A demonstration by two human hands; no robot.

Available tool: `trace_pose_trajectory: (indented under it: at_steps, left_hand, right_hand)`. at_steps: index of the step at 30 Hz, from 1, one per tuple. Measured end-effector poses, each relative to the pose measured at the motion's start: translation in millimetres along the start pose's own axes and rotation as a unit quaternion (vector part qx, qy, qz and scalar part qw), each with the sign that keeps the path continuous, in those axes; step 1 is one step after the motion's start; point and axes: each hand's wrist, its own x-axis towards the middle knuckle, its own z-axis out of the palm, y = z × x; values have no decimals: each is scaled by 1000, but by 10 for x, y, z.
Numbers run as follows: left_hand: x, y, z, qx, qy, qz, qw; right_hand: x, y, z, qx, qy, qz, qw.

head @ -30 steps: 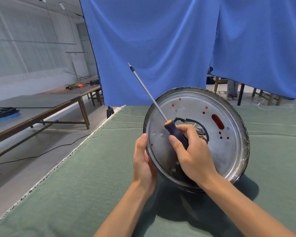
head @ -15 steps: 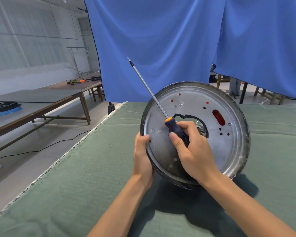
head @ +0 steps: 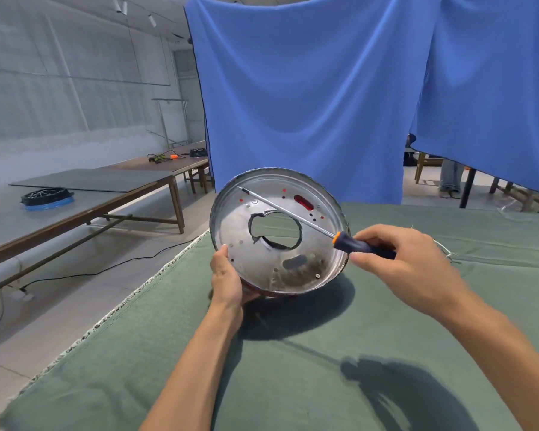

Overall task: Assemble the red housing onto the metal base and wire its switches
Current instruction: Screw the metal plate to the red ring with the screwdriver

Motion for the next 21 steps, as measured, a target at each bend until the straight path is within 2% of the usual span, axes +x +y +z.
trace_pose_trajectory:
  at_steps: [6,13,18,21]
  left_hand:
    - [119,-52,-74,66,4,2,998]
    - [195,-140,-39,-43,-75,26,996]
    - [263,-147,-54,-131,-111,39,984]
    - [270,-141,-82,-148,-121,30,981]
  right_hand:
    - [26,-34,-162,-42,-64,62,995]
    - [95,-119,-104,-93,-78,82,989]
    - [68,-228,-196,-116,-92,92,985]
    - [22,-307,-246,-162,-88,88,979]
